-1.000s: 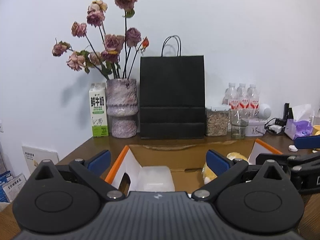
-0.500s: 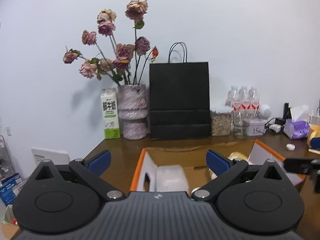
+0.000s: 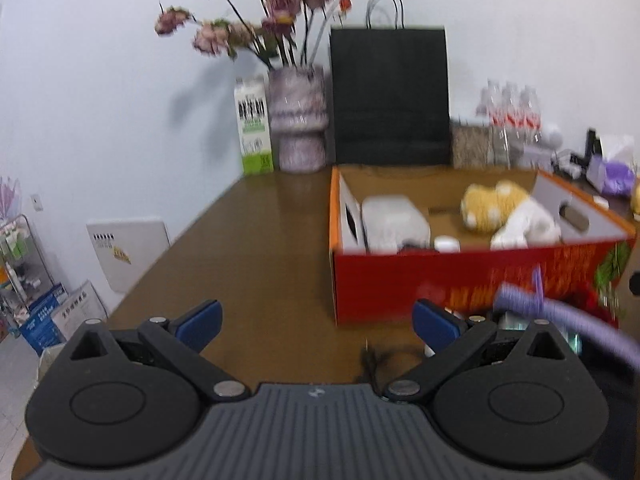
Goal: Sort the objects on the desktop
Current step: 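Grasp the red-green ornament with the right tool while the left tool grasps a black USB cable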
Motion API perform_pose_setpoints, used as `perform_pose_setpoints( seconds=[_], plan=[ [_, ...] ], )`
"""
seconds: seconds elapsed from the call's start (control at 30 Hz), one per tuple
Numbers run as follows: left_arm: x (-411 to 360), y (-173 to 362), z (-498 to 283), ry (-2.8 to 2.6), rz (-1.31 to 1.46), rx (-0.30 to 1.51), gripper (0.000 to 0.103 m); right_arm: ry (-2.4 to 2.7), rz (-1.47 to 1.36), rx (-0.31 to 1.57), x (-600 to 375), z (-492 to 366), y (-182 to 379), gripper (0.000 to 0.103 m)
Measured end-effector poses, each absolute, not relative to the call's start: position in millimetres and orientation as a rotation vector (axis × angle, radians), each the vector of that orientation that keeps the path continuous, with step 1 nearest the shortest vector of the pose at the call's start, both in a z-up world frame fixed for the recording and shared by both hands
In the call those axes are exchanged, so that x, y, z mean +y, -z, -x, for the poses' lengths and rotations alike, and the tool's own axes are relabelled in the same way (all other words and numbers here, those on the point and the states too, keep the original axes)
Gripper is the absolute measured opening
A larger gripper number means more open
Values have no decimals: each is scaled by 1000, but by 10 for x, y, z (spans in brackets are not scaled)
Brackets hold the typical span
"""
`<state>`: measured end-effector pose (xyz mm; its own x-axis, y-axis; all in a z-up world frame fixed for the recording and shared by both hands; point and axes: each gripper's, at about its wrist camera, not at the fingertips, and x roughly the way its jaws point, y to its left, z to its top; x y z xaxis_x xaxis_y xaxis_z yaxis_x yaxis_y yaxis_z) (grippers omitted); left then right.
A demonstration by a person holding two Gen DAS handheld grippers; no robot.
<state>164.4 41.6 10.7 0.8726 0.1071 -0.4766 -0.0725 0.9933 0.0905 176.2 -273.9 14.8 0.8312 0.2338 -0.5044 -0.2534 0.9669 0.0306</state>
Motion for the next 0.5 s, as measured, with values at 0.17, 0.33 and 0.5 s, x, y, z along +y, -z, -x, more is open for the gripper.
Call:
perform_pose_setpoints(
  seconds=[0.17, 0.33, 0.5],
  plan=[
    [407, 54, -1630, -71, -99, 573, 103, -270, 29, 578, -2717, -1790, -14, 103],
    [354, 101, -1724, -51, -114, 600, 103, -291, 27, 591, -2635, -1865, -1, 102],
    [349, 176, -1818, -43, -96, 636, 84, -301, 18, 609, -2564, -1959, 23, 96]
  ],
)
